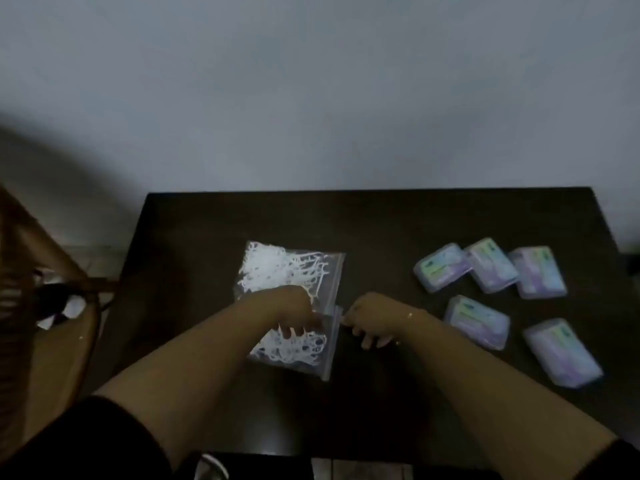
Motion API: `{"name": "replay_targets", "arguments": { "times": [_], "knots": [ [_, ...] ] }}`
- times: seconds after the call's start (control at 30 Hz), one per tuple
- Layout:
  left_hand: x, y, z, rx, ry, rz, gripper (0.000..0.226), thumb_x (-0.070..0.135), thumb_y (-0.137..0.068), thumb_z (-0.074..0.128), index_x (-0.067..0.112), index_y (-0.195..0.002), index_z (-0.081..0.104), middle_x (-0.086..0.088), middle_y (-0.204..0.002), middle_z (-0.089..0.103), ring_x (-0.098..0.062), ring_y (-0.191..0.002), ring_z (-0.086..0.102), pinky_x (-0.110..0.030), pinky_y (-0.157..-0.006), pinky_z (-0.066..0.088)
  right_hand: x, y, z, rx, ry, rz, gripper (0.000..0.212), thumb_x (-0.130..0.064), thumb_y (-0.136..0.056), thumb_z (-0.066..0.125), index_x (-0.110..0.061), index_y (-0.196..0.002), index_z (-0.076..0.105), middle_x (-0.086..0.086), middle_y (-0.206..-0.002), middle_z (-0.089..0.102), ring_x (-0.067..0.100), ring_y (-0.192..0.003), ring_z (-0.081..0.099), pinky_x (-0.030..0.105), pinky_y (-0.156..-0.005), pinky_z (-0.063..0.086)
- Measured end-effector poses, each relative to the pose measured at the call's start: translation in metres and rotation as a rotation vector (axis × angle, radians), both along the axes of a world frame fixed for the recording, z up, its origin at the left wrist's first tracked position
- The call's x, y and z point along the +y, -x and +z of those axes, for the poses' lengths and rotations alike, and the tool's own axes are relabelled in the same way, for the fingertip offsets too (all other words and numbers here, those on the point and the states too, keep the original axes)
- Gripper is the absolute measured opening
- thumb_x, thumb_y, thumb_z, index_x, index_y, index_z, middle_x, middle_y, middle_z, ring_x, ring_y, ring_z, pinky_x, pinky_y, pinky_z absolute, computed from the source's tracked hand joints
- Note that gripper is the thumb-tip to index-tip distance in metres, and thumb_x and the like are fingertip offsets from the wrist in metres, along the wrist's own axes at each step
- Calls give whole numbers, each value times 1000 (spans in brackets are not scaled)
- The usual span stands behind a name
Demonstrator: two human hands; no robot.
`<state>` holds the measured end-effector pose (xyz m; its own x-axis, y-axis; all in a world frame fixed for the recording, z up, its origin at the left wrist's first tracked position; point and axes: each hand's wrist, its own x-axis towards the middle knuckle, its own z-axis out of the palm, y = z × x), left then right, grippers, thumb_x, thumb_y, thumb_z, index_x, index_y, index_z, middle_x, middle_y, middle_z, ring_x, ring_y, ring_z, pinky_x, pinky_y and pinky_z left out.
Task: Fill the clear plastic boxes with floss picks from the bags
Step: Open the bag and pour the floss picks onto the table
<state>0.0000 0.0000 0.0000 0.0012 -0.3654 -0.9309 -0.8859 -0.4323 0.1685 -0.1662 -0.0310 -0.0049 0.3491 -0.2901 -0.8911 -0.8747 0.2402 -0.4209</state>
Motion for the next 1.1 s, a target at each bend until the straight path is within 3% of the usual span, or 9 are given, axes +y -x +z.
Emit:
{"name": "replay_targets", "arguments": {
  "times": [0.13,0.27,0.43,0.63,0.8,0.97,1.1],
  "knots": [
    [2,12,-40,61,-11,-7,26,35,-91,58,11,-84,67,-1,-81,71,-16,-63,68,-25,-58,54,18,-2,-47,-61,-157,-155,31,-28,-97,45,-6,-117,54,8,-100,63,16,-63,62,24,-57,45],
    [4,19,-62,124,6,-38,28,37,-83,68,13,-70,63,-3,-73,73,-21,-58,68,-28,-60,56,24,-1,-72,-219,-177,-273,16,-13,-96,44,-9,-99,59,6,-82,63,19,-64,62,24,-54,49],
    [2,19,-67,126,14,-75,26,36,-85,68,10,-84,68,-1,-72,73,-18,-48,64,-25,-57,53,24,2,-77,-360,-135,-325,7,-10,-95,52,-8,-98,57,9,-77,65,20,-62,64,27,-49,52],
    [1,4,-69,229,28,-138,7,23,-89,65,17,-88,68,2,-84,75,-17,-63,70,-19,-53,50,29,-3,-81,-358,3,-240,24,-23,-90,61,0,-92,65,9,-74,68,19,-54,63,26,-44,51],
    [1,-1,-69,231,74,-164,6,22,-88,64,16,-89,66,1,-82,75,-16,-62,69,-19,-52,51,32,-5,-84,-380,125,-163,20,-20,-93,57,-1,-93,65,11,-73,70,20,-51,63,25,-41,50],
    [13,0,-65,162,213,-183,9,23,-88,63,19,-92,70,0,-79,75,-15,-59,68,-19,-49,48,42,-6,-86,-401,247,-135,19,-14,-93,53,1,-94,64,11,-73,70,19,-43,59,20,-34,43],
    [36,7,-63,68,438,-156,16,33,-85,67,18,-88,72,5,-73,73,-11,-55,64,-23,-60,48,57,-10,-83,-343,408,-109,19,-14,-94,50,-2,-89,64,4,-67,67,13,-37,51,17,-31,33]
  ]
}}
